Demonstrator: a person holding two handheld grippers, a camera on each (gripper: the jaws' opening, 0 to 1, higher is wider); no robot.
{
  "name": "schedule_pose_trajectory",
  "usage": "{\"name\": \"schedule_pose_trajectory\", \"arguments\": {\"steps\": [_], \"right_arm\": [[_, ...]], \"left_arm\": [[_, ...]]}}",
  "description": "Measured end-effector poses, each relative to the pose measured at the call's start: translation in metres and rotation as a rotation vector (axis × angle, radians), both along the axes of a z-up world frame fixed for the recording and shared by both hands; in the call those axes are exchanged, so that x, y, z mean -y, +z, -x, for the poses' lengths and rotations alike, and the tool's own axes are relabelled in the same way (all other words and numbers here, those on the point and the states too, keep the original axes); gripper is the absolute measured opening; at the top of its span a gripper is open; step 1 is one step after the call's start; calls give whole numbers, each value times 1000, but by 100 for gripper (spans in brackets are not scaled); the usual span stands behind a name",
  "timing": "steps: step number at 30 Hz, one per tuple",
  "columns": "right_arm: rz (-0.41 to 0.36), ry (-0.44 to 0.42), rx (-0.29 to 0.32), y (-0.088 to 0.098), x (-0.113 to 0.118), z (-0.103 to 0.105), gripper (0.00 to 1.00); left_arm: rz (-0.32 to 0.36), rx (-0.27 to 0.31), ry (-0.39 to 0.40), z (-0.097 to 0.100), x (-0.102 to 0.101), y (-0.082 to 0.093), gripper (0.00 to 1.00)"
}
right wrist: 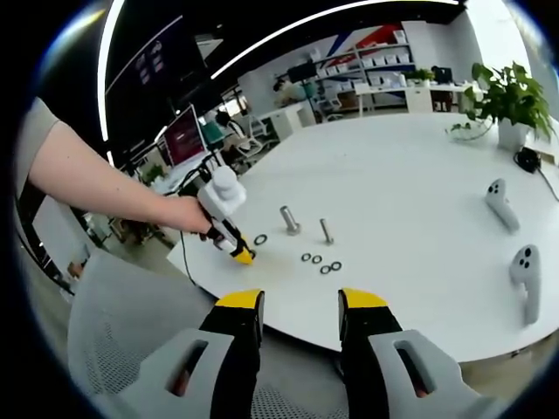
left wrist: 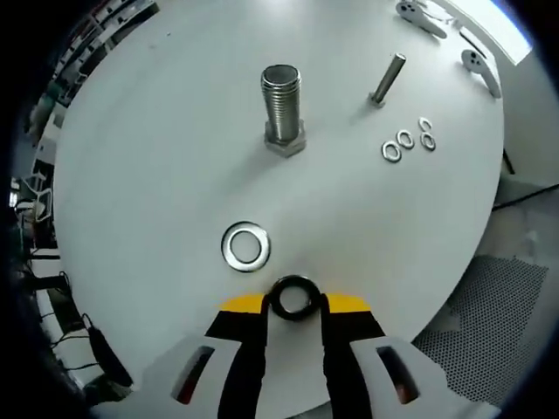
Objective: Place the washer onto the threaded stud by aligning its center hole with the stud, sliding it down to the base, and recovering from edge contact or off-axis alignment until the washer reaches the visible bottom stop.
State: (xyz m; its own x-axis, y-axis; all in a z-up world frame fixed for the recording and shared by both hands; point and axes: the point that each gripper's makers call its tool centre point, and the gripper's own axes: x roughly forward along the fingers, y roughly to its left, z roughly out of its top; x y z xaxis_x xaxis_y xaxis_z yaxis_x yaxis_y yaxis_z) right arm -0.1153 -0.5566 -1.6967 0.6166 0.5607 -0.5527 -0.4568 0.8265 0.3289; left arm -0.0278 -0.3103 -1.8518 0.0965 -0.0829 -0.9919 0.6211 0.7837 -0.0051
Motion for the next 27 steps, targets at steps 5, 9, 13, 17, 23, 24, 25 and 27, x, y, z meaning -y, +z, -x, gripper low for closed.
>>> {"name": "schedule_pose_trajectory", "arguments": {"steps": [5, 9, 13, 17, 23, 24, 25, 27], "right_arm": [[0, -1, 1, 0, 0, 0, 36], [0, -2, 1, 0, 0, 0, 36], [-7, -4, 4, 1, 0, -1, 36], [-4, -3, 2, 1, 0, 0, 36], [-4, 1, 2, 1, 0, 0, 36], [-4, 2, 1, 1, 0, 0, 36], [-4, 1, 2, 1, 0, 0, 36], [-4, -1, 3, 1, 0, 0, 36]], "left_arm": [[23, 12, -12, 0, 0, 0, 21], [18, 17, -8, 1, 1, -1, 20], [36, 39, -10, 1, 0, 0, 20], [28, 33, -32, -1, 1, 1, 19], [38, 22, -40, 0, 1, 2, 19], [36, 19, -48, 1, 0, 2, 19], [34, 19, -54, 1, 0, 2, 19], [24, 22, -74, 2, -2, 2, 19]]}}
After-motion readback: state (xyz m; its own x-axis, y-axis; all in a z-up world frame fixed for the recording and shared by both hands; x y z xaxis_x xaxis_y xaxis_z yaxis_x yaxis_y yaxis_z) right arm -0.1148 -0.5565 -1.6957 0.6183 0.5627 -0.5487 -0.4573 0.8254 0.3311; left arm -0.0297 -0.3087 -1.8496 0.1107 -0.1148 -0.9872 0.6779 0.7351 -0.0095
